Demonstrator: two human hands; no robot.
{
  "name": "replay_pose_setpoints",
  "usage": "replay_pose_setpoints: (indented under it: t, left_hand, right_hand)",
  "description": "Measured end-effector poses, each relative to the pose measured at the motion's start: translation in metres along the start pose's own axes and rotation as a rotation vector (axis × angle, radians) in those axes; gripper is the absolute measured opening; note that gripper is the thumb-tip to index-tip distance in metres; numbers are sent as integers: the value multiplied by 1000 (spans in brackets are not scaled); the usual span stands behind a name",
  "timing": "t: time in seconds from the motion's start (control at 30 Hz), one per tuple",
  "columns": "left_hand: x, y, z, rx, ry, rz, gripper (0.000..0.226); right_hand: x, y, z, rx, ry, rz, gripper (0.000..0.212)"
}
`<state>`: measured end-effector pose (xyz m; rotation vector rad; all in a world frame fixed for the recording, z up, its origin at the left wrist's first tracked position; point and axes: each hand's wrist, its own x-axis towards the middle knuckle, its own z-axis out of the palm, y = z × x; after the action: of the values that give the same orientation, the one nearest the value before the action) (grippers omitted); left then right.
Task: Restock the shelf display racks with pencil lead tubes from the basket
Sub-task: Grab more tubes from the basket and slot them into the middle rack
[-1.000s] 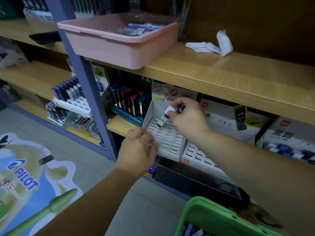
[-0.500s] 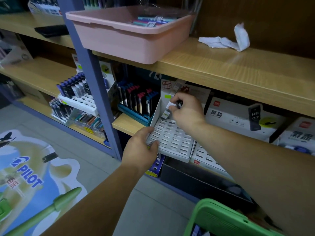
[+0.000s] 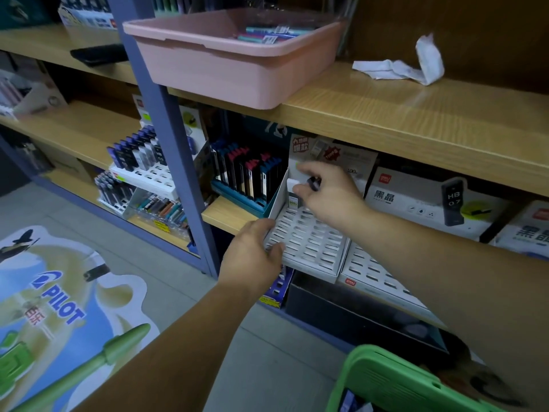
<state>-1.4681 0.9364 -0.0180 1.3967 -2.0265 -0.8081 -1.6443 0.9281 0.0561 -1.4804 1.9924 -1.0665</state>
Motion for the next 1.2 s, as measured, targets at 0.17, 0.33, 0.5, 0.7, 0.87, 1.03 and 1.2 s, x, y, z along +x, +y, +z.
replay_pose_setpoints:
  t: [0.17, 0.33, 0.5, 0.7, 0.87, 1.03, 1.2]
  left_hand:
    - [4, 17, -12, 57, 211, 133, 18]
    - [-23, 79, 1, -440, -105, 25, 13]
    - [-44, 133, 23, -735, -242, -89, 13]
    - [-39, 140, 36, -658, -241, -116, 12]
    - [-25, 139, 41, -610, -245, -122, 22]
    - [-19, 140, 50, -483, -306, -68, 27]
    - [-10, 111, 54, -65, -154, 102, 4]
  right_hand:
    - [-27, -2, -31, 611, -91, 326, 19]
    - [-59, 3, -70, 945, -189, 428, 28]
    - [-82, 12, -94, 1094, -198, 450, 33]
    - [-89, 39, -108, 629, -23, 352, 28]
    - [-92, 53, -125, 443, 35, 323, 15]
    - [-87, 61, -132, 467, 42, 352, 22]
    - [-72, 58, -132, 116, 140, 413, 34]
